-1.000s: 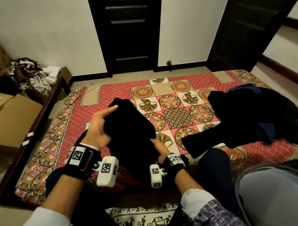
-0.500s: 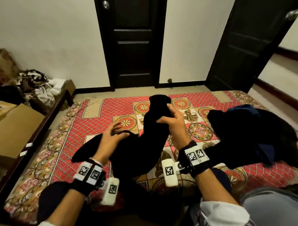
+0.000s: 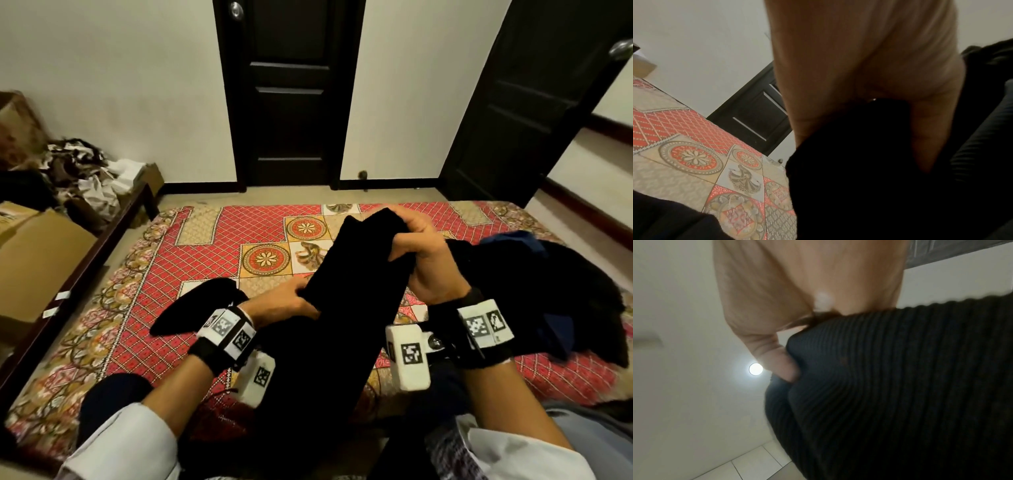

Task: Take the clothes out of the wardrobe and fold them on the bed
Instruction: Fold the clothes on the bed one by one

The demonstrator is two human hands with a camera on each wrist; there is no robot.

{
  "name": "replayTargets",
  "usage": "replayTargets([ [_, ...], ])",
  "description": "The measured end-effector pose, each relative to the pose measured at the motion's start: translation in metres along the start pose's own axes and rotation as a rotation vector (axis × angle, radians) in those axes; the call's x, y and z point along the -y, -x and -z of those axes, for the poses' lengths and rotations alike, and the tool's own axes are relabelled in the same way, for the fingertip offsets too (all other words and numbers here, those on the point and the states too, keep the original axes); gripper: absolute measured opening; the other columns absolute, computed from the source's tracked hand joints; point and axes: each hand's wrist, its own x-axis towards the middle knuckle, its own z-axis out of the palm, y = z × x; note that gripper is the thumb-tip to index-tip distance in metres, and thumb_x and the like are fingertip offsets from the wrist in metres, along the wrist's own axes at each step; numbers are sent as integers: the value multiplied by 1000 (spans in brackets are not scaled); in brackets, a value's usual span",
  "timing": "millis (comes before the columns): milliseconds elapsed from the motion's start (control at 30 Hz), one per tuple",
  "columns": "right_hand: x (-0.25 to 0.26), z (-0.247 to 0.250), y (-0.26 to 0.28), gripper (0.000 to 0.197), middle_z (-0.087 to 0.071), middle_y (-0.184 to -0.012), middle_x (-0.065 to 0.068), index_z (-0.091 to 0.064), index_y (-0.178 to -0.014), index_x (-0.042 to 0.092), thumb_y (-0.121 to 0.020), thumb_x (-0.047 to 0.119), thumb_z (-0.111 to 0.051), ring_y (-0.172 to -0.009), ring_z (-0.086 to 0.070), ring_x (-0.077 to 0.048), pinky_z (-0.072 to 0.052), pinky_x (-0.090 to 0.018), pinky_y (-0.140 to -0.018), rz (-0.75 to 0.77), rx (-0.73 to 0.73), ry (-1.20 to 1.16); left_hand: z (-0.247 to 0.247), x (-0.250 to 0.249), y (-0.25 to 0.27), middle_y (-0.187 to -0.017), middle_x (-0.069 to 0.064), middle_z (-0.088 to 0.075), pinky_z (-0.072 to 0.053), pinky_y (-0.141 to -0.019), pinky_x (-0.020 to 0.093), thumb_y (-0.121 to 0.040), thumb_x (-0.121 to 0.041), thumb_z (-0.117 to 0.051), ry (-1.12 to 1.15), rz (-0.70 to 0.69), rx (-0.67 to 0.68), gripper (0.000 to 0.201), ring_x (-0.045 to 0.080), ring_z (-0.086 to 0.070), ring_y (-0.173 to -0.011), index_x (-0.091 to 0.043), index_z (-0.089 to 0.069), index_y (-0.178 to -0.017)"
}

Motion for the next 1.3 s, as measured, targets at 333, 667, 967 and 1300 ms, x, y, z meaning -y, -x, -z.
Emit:
replayTargets([
  [333,56,60,-57,33,-59,-70,8,-61,-71,15,-65,-13,-79,-67,-53,-5,-45,-22,-65,221,-380,720,144,-105,39,-66,-3,-64,-39,-60,27,-85,-25,-75,-239,-275,-633,18,7,-56,-62,-9,-73,-80],
  [667,134,68,-160,19,-50,-92,-8,-79,-95,11,-85,26,-83,-86,-54,-28,-37,-32,-73,252,-84,1597,207,-231,70,-85,-2,-72,-45,-66,29,-94,-24,-69,-814,-388,-712,9,7,-60,-69,-29,-62,-92],
  [967,166,48,-156,17,-74,-70,-4,-80,-83,15,-81,19,-64,-64,-70,-20,-62,-45,-73,120,-223,1541,167,-137,56,-105,-6,-65,-54,-87,38,-96,-11,-65,-728,-335,-191,25,15,-63,-97,-28,-69,-113],
  [1300,175,45,-134,34,-58,-53,-11,-64,-55,12,-68,37,-82,-48,-50,-13,-41,-34,-52,340,-73,1229,134,-69,39,-104,2,-68,-53,-76,29,-89,-51,-53,-643,-115,-194,47,11,-64,-85,-14,-65,-115],
])
